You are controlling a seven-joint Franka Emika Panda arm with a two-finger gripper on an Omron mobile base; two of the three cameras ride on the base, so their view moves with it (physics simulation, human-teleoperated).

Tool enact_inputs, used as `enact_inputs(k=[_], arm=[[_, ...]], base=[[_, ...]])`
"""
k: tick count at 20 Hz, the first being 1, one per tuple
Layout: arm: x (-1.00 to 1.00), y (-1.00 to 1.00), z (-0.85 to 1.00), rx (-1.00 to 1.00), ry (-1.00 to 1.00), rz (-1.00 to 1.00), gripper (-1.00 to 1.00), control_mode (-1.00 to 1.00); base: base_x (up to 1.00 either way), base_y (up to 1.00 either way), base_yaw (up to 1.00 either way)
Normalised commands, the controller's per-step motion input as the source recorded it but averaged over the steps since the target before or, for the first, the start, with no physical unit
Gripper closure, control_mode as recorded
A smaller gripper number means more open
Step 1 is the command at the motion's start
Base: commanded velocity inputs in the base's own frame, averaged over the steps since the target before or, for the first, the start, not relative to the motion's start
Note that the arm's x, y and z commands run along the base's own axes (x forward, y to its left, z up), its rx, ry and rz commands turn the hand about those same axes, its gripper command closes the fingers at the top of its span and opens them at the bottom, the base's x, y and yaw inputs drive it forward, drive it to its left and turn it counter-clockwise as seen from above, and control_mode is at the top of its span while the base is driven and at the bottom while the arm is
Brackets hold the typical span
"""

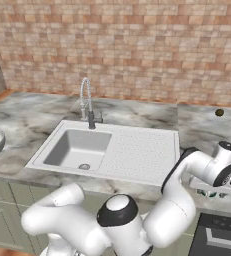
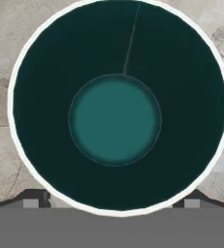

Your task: Pick the mug and place it in the sink. Pick the bowl and place it in the open cabinet and then close the cabinet.

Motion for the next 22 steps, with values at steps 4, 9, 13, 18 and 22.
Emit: enact_inputs(k=[4, 9, 13, 18, 22], arm=[[0.09, -0.04, -0.05, 0.00, 0.00, 0.09, 1.00, -1.00], [-0.04, -0.01, 0.00, 0.00, 0.00, 0.08, 1.00, -1.00], [-0.17, 0.11, 0.00, 0.00, 0.00, 0.00, 1.00, -1.00], [-0.37, 0.54, 0.00, -0.03, -0.05, 0.02, 1.00, -1.00], [-0.17, 0.90, 0.36, -0.05, -0.19, 0.06, 1.00, -1.00]], base=[[0.00, 0.00, 0.00], [0.00, 0.00, 0.00], [0.00, 0.00, 0.00], [0.00, 0.00, 0.00], [0.00, 0.00, 0.00]])
